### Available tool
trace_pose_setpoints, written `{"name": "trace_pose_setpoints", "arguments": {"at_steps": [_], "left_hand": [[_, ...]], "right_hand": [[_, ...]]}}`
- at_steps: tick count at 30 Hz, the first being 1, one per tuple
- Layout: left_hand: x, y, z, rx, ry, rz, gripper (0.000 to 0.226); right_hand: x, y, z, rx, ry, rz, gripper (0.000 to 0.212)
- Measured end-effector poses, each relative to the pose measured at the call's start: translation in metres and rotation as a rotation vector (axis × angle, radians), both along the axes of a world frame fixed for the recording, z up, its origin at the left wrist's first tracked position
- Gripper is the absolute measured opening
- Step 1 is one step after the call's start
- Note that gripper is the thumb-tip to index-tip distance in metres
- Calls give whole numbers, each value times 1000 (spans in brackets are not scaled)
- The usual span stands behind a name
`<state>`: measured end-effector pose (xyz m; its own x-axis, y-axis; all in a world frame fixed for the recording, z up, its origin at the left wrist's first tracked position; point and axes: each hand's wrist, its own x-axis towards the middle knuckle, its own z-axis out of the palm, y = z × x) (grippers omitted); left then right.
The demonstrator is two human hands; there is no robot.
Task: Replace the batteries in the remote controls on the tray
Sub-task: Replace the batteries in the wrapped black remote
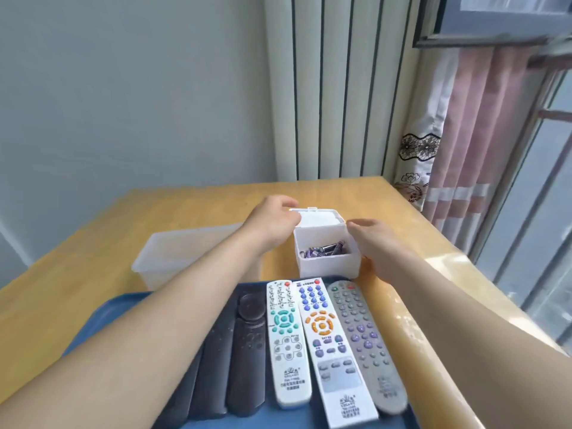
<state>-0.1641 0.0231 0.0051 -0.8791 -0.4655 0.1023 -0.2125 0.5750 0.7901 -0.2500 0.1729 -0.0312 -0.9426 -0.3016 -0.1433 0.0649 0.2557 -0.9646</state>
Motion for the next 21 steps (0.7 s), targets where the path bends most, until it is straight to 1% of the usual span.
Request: {"name": "trace_pose_setpoints", "arguments": {"at_steps": [2, 3, 4, 5, 7, 8, 9, 10, 11, 12, 14, 15, 17, 19, 21], "left_hand": [[-24, 11, -10, 48, -92, 15, 19], [-31, 13, -14, 112, -98, 35, 19], [-38, 14, -16, 222, -55, 56, 20], [-39, 14, -15, 362, 29, 80, 19], [-40, 15, -9, 615, 251, 156, 14], [-38, 13, -6, 703, 336, 185, 18], [-35, 14, -3, 738, 358, 184, 23], [-30, 16, 1, 713, 332, 140, 28], [-23, 18, 2, 620, 262, 75, 30], [-15, 20, 2, 491, 183, -14, 27], [-5, 20, -3, 191, 52, -159, 7], [0, 19, -6, 59, 8, -208, 2], [4, 18, -18, -118, -11, -231, 9], [9, 22, -23, -166, 53, -213, 7], [12, 29, -24, -233, 80, -191, 4]], "right_hand": [[-3, 1, -2, -73, -48, -1, 32], [-3, 2, -3, -104, -75, 9, 32], [-4, 5, -3, -143, -104, 25, 31], [-5, 5, -3, -188, -130, 43, 31], [-7, 8, -1, -303, -187, 65, 32], [-7, 7, 0, -354, -222, 65, 31], [-8, 8, 0, -401, -263, 63, 27], [-9, 11, 0, -433, -308, 68, 21], [-8, 13, 0, -442, -333, 100, 21], [-9, 16, -1, -416, -323, 154, 27], [-11, 20, -4, -280, -214, 267, 37], [-10, 23, -5, -222, -152, 315, 40], [-10, 25, -8, -173, -75, 363, 51], [-6, 23, -14, -153, 5, 331, 58], [2, 18, -19, -94, 126, 240, 54]]}}
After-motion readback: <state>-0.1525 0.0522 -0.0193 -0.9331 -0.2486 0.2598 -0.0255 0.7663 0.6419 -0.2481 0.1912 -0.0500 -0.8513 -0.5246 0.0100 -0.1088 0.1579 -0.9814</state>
